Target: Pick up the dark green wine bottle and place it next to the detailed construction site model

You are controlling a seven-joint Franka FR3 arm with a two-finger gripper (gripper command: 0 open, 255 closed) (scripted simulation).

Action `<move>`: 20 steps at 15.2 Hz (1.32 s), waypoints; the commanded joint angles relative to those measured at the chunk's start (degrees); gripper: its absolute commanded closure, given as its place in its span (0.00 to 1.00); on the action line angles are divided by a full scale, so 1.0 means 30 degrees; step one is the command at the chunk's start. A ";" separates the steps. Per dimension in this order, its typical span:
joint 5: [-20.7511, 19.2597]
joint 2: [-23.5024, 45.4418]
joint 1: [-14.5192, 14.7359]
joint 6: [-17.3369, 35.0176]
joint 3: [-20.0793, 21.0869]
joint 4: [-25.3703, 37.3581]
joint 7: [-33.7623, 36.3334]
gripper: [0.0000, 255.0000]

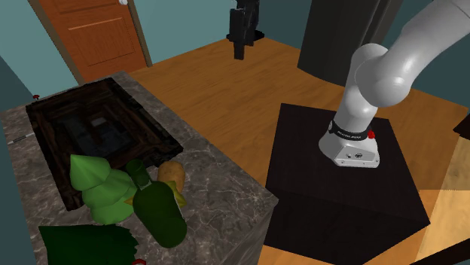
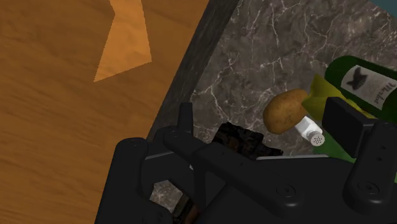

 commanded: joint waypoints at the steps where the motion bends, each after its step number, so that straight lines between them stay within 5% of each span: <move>1: 0.0105 0.1211 0.0136 0.0510 0.0720 0.0758 0.0699 0.00; 10: -0.0745 0.6755 0.0734 0.2137 0.3672 0.4692 0.4033 0.00; 20: -0.4332 1.4433 0.2777 0.2108 0.5755 1.1537 0.8252 0.00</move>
